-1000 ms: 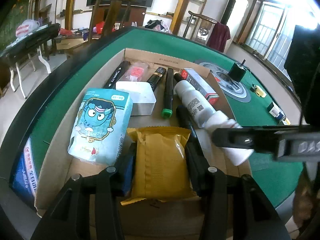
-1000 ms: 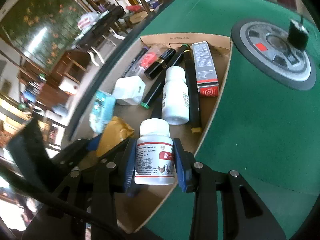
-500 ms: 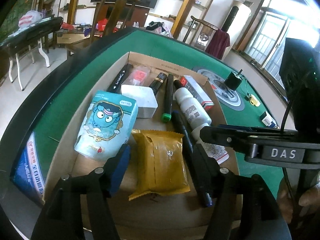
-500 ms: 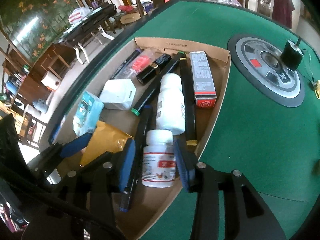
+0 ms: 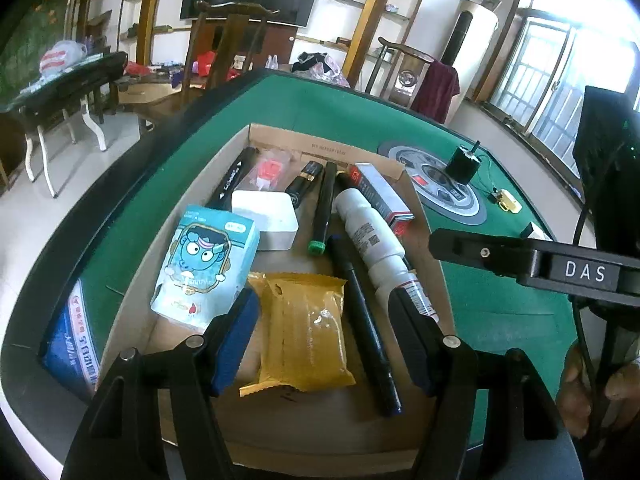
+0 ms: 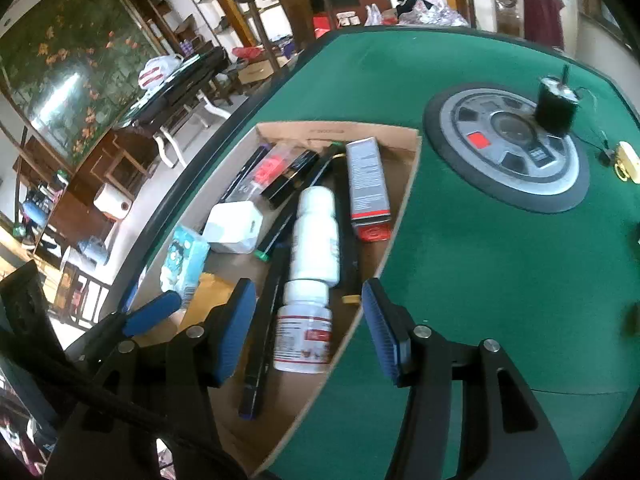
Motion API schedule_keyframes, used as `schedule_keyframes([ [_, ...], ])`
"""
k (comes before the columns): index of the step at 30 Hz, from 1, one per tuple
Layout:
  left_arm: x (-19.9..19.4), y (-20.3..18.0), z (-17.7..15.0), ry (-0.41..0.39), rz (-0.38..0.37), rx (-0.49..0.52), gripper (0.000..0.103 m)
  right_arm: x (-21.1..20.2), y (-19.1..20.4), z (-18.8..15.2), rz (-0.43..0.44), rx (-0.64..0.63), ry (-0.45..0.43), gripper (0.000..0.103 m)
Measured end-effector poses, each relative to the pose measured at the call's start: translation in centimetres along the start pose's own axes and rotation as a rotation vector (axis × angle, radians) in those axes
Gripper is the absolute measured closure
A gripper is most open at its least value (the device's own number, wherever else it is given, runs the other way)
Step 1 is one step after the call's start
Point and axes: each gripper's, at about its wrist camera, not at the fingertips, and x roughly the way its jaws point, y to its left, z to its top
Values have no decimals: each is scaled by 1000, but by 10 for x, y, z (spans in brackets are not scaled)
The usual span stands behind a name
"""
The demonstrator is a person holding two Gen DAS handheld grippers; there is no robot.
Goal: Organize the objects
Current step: 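Lower the packet into the box with left while right places the bottle in, then open both grippers and move them back over the table toward the small boxes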
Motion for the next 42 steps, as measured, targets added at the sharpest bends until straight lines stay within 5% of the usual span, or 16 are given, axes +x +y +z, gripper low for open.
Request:
schedule_keyframes([
  [8,-6,-24,-1,-30,121,87,42,-19,-18,-6,-25,4,-51,42],
  [25,0,-88,-10,31,155,222,42,-56,-79,-24,-11,120,-126,42],
  [42,27,-172,-18,117,166,394,42,-132,-188,-38,-69,326,-270,37],
])
